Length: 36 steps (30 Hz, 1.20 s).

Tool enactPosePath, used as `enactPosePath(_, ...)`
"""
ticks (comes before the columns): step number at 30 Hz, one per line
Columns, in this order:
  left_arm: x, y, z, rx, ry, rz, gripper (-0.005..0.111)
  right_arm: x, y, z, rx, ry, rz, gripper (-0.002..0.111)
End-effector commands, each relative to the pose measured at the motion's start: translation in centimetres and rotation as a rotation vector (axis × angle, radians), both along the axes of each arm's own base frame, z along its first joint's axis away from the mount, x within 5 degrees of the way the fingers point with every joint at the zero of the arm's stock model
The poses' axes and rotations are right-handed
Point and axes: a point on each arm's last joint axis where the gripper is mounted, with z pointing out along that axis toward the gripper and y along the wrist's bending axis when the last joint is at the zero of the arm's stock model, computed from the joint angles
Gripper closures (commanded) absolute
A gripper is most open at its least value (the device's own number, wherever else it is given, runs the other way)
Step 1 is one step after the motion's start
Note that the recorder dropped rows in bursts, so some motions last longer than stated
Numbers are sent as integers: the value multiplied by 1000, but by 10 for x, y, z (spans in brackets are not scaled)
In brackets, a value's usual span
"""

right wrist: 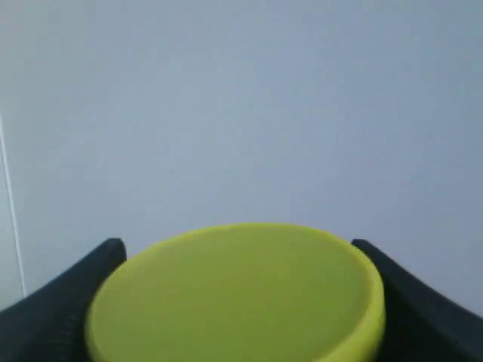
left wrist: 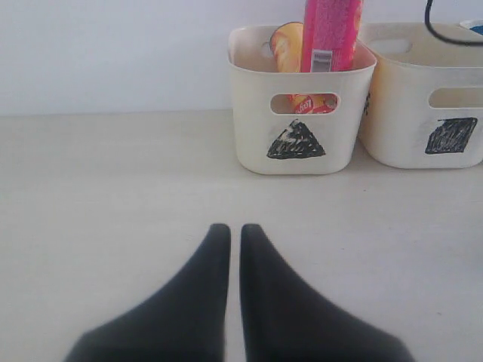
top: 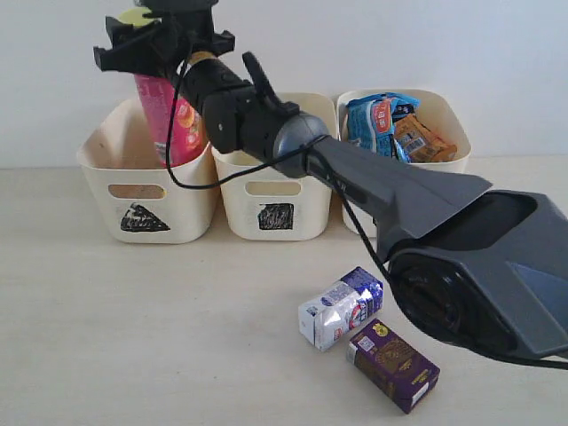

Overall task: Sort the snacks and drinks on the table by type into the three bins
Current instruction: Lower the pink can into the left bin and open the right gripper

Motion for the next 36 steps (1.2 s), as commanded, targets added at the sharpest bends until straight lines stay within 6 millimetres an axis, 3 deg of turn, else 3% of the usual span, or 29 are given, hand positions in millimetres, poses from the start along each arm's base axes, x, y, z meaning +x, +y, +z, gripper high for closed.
enactPosePath(1,0,0,1,-12,-10,4,103,-4,-5,23,55,7,12,39)
enactPosePath(15,0,0,1,-12,-10,4,103,-3,-3,16,-52,12,3,39)
enactPosePath(21,0,0,1,-12,-10,4,103,-4,0,-3,-199,184,40,40)
enactPosePath(23,0,0,1,-12,-10,4,103,-4,1,-10,-257,239,52,48)
enactPosePath(26,0,0,1,-12,-10,4,103,-10,-1,-11,-359,319,75,70)
enactPosePath(27,0,0,1,-12,-10,4,103,-15,-4,-6,-434,372,94,92)
enactPosePath(29,0,0,1,-12,-10,4,103,-24,-9,4,-538,408,119,108)
enactPosePath(36,0,0,1,-12,-10,4,103,-44,-19,24,-707,486,124,109)
